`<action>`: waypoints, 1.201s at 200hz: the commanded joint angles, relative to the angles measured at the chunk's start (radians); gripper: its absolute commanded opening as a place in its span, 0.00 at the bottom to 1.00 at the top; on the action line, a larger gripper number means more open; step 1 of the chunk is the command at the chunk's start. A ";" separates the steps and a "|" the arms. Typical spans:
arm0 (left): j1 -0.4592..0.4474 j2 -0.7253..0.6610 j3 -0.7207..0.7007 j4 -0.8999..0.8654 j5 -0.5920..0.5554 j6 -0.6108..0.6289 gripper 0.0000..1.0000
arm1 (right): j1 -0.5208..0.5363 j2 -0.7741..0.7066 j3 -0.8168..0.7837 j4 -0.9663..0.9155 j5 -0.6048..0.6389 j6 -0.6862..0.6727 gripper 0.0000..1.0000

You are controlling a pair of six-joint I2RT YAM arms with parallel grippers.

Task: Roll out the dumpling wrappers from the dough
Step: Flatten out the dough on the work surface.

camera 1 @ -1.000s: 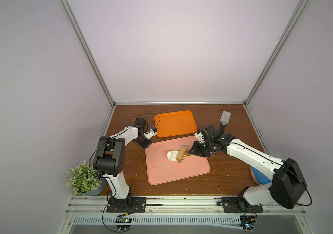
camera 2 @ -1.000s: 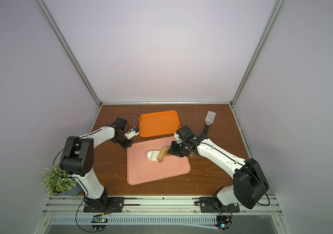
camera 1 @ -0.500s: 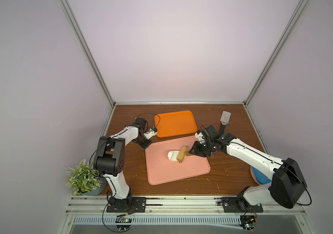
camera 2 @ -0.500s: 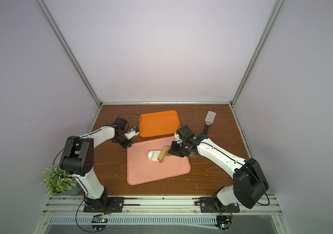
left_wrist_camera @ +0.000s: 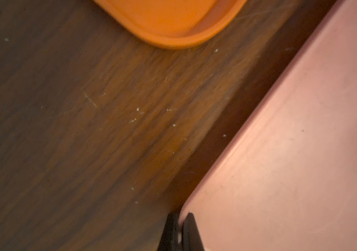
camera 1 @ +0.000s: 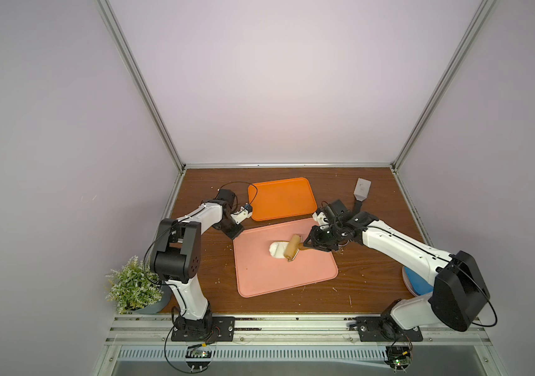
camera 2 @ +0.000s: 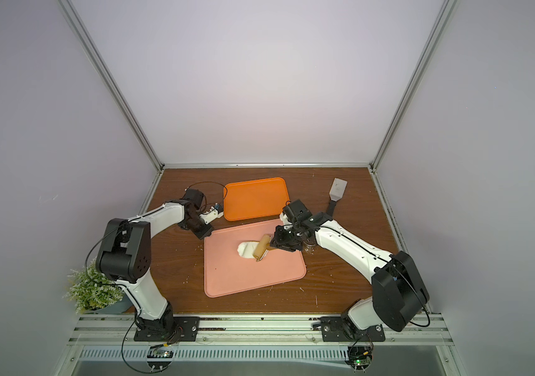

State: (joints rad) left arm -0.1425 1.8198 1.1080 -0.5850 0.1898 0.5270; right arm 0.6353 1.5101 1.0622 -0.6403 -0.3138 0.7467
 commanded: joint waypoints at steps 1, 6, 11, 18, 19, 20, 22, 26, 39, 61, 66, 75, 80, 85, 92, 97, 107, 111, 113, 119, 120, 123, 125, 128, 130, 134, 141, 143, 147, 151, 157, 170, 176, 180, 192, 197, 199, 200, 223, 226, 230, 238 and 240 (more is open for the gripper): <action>-0.020 0.154 -0.080 0.070 -0.014 -0.006 0.00 | 0.001 0.204 -0.098 -0.368 0.363 0.023 0.00; -0.019 0.154 -0.080 0.070 -0.014 -0.005 0.00 | 0.010 0.220 -0.092 -0.359 0.361 0.027 0.00; -0.020 0.154 -0.080 0.069 -0.013 -0.005 0.00 | 0.018 0.237 -0.085 -0.350 0.357 0.031 0.00; -0.020 0.154 -0.080 0.069 -0.012 -0.006 0.00 | 0.032 0.261 -0.076 -0.333 0.351 0.036 0.00; -0.020 0.154 -0.080 0.069 -0.013 -0.005 0.00 | 0.033 0.264 -0.075 -0.330 0.349 0.036 0.00; -0.019 0.155 -0.080 0.069 -0.012 -0.005 0.00 | 0.035 0.268 -0.074 -0.328 0.348 0.036 0.00; -0.020 0.156 -0.078 0.069 -0.012 -0.006 0.00 | 0.040 0.276 -0.071 -0.325 0.347 0.037 0.00; -0.019 0.156 -0.078 0.069 -0.011 -0.005 0.00 | 0.046 0.293 -0.066 -0.319 0.344 0.041 0.00; -0.020 0.157 -0.079 0.068 -0.011 -0.005 0.00 | 0.064 0.341 -0.066 -0.283 0.315 0.045 0.00; -0.020 0.157 -0.077 0.067 -0.011 -0.005 0.00 | 0.081 0.386 -0.083 -0.219 0.284 0.064 0.00; -0.020 0.157 -0.078 0.068 -0.011 -0.006 0.00 | 0.085 0.391 -0.082 -0.214 0.286 0.069 0.00; -0.020 0.157 -0.078 0.068 -0.010 -0.006 0.00 | 0.086 0.391 -0.077 -0.210 0.291 0.074 0.00; -0.020 0.156 -0.079 0.067 -0.010 -0.006 0.00 | 0.087 0.387 -0.074 -0.210 0.296 0.075 0.00; -0.020 0.156 -0.079 0.066 -0.009 -0.007 0.00 | 0.087 0.379 -0.069 -0.210 0.301 0.076 0.00; -0.020 0.156 -0.079 0.067 -0.010 -0.006 0.00 | 0.087 0.361 -0.060 -0.210 0.307 0.075 0.00; -0.020 0.156 -0.079 0.067 -0.010 -0.007 0.00 | 0.087 0.348 -0.051 -0.209 0.307 0.073 0.00; -0.020 0.156 -0.079 0.067 -0.008 -0.006 0.00 | 0.088 0.313 -0.033 -0.194 0.291 0.054 0.00; -0.020 0.156 -0.079 0.067 -0.008 -0.007 0.00 | 0.088 0.300 -0.024 -0.187 0.283 0.042 0.00; -0.020 0.156 -0.079 0.068 -0.009 -0.006 0.00 | 0.090 0.293 -0.018 -0.184 0.278 0.039 0.00; -0.020 0.156 -0.080 0.067 -0.010 -0.006 0.00 | 0.094 0.272 0.003 -0.173 0.267 0.016 0.00; -0.020 0.154 -0.080 0.068 -0.009 -0.006 0.00 | 0.094 0.268 0.007 -0.171 0.266 0.011 0.00; -0.020 0.155 -0.079 0.068 -0.007 -0.006 0.00 | 0.098 0.257 0.020 -0.168 0.265 0.003 0.00; -0.019 0.155 -0.080 0.068 -0.008 -0.006 0.00 | 0.102 0.251 0.027 -0.167 0.266 -0.002 0.00; -0.020 0.154 -0.080 0.067 -0.008 -0.005 0.00 | 0.108 0.240 0.042 -0.167 0.269 -0.013 0.00; -0.020 0.155 -0.080 0.067 -0.007 -0.005 0.00 | 0.111 0.233 0.051 -0.167 0.271 -0.020 0.00; -0.020 0.156 -0.080 0.067 -0.008 -0.007 0.00 | 0.117 0.219 0.071 -0.168 0.277 -0.033 0.00; -0.020 0.156 -0.080 0.067 -0.009 -0.006 0.00 | 0.131 0.198 0.103 -0.173 0.284 -0.053 0.00; -0.020 0.156 -0.079 0.067 -0.008 -0.006 0.00 | 0.134 0.191 0.112 -0.175 0.285 -0.060 0.00; -0.020 0.156 -0.080 0.068 -0.009 -0.007 0.00 | 0.139 0.181 0.131 -0.176 0.286 -0.071 0.00; -0.019 0.156 -0.080 0.068 -0.009 -0.006 0.00 | 0.145 0.169 0.148 -0.179 0.285 -0.083 0.00; -0.020 0.155 -0.079 0.067 -0.007 -0.006 0.00 | 0.148 0.153 0.172 -0.183 0.284 -0.096 0.00; -0.020 0.156 -0.079 0.067 -0.008 -0.006 0.00 | 0.151 0.121 0.206 -0.192 0.279 -0.119 0.00; -0.020 0.156 -0.079 0.067 -0.009 -0.006 0.00 | 0.151 0.108 0.223 -0.195 0.276 -0.128 0.00; -0.020 0.156 -0.079 0.066 -0.008 -0.007 0.00 | 0.150 0.101 0.234 -0.202 0.273 -0.133 0.00; -0.020 0.156 -0.080 0.066 -0.007 -0.006 0.00 | 0.152 0.087 0.269 -0.230 0.261 -0.149 0.00; -0.020 0.156 -0.080 0.068 -0.006 -0.006 0.00 | 0.151 0.084 0.283 -0.243 0.255 -0.155 0.00; -0.019 0.155 -0.080 0.068 -0.007 -0.006 0.00 | 0.152 0.083 0.288 -0.249 0.252 -0.158 0.00; -0.020 0.156 -0.080 0.068 -0.007 -0.006 0.00 | 0.151 0.083 0.291 -0.251 0.251 -0.158 0.00; -0.020 0.156 -0.079 0.067 -0.008 -0.006 0.00 | 0.151 0.078 0.346 -0.309 0.233 -0.174 0.00; -0.020 0.155 -0.079 0.068 -0.007 -0.007 0.00 | 0.151 0.078 0.352 -0.316 0.234 -0.177 0.00; -0.020 0.156 -0.079 0.067 -0.007 -0.007 0.00 | 0.151 0.078 0.359 -0.325 0.230 -0.179 0.00; -0.020 0.156 -0.079 0.066 -0.006 -0.006 0.00 | 0.151 0.078 0.378 -0.347 0.226 -0.186 0.00; -0.020 0.156 -0.079 0.067 -0.007 -0.006 0.00 | 0.151 0.079 0.383 -0.351 0.224 -0.189 0.00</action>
State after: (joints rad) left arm -0.1425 1.8214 1.1103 -0.5880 0.1913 0.5266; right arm 0.7898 1.6119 1.3735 -0.8570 -0.1070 0.6109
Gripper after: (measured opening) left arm 0.060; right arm 0.299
